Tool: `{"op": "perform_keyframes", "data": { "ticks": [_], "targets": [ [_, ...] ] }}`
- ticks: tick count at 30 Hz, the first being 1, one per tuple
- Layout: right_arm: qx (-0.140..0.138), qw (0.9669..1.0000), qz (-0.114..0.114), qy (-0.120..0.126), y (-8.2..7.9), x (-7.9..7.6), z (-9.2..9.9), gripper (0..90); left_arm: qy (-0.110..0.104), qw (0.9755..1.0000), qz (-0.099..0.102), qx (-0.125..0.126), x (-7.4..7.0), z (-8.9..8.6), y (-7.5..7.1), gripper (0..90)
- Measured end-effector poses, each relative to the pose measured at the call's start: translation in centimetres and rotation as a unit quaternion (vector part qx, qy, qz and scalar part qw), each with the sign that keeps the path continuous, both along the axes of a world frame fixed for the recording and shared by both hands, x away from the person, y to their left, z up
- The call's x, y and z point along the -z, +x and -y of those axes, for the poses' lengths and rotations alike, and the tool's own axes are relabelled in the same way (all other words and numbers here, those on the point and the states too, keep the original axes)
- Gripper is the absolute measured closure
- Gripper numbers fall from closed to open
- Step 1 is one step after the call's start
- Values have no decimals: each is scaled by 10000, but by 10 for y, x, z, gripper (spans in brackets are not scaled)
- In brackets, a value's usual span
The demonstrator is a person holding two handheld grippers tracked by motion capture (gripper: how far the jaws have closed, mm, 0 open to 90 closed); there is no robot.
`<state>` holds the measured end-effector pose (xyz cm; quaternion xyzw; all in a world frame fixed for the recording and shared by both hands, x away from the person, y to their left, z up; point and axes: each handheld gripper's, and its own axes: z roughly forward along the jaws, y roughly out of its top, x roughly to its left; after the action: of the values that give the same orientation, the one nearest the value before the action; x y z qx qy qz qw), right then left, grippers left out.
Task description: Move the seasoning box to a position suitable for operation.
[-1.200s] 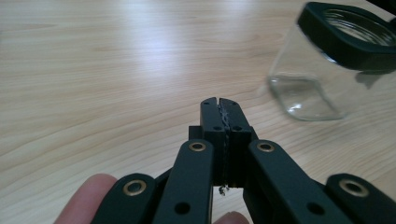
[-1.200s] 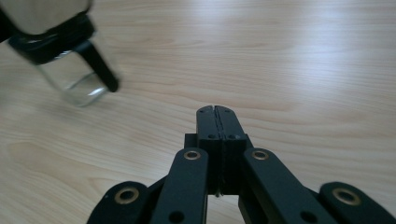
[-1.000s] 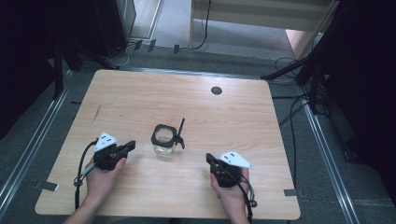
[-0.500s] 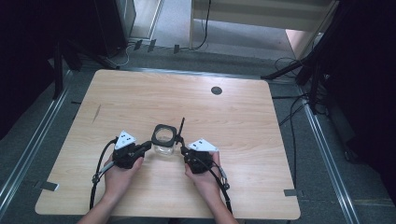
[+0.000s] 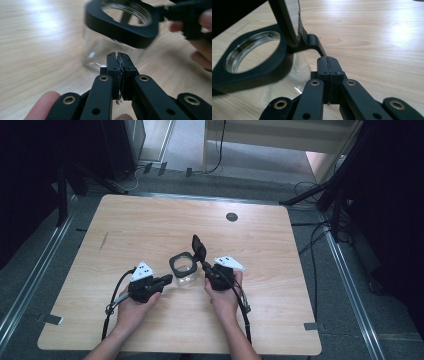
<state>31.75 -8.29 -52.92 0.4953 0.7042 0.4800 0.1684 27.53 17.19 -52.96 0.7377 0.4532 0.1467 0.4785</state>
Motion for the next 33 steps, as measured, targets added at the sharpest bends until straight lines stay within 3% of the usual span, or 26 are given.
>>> {"op": "perform_keyframes", "data": {
  "ticks": [2, 6, 7, 11, 15, 19, 20, 26, 32, 33],
  "targets": [
    [27, 10000, 29, -69, -9, 1, 1, 900, -203, 9995, -63, -242, -1, -5, 9, 898],
    [1, 10000, 42, -18, -25, -2, 1, 900, -250, 9985, -132, -463, -1, -6, 25, 900],
    [-99, 9999, 15, 66, -36, -4, -2, 900, -241, 9981, -155, -536, -3, -5, 34, 900],
    [-226, 9997, 18, -16, -45, -5, -14, 900, -80, 9985, -86, -527, -7, 1, 50, 900],
    [-74, 9998, -63, -153, -41, 0, -19, 900, 138, 9990, -121, -398, -7, 6, 59, 900],
    [26, 9997, -124, -206, -36, 5, -18, 900, 270, 9994, -109, -210, -7, 7, 56, 900],
    [97, 9996, -141, -241, -34, 6, -17, 900, 333, 9993, -28, -143, -7, 9, 50, 900],
    [141, 9993, -68, -334, -29, 4, -10, 900, 326, 9995, 7, -24, -7, 12, 37, 900],
    [101, 9997, -20, -235, -23, 0, -5, 900, 233, 9997, 48, 55, -4, 20, 15, 900],
    [101, 9997, -3, -228, -21, -2, -4, 900, 112, 9999, -2, 34, -3, 23, 8, 900]
  ]
}}
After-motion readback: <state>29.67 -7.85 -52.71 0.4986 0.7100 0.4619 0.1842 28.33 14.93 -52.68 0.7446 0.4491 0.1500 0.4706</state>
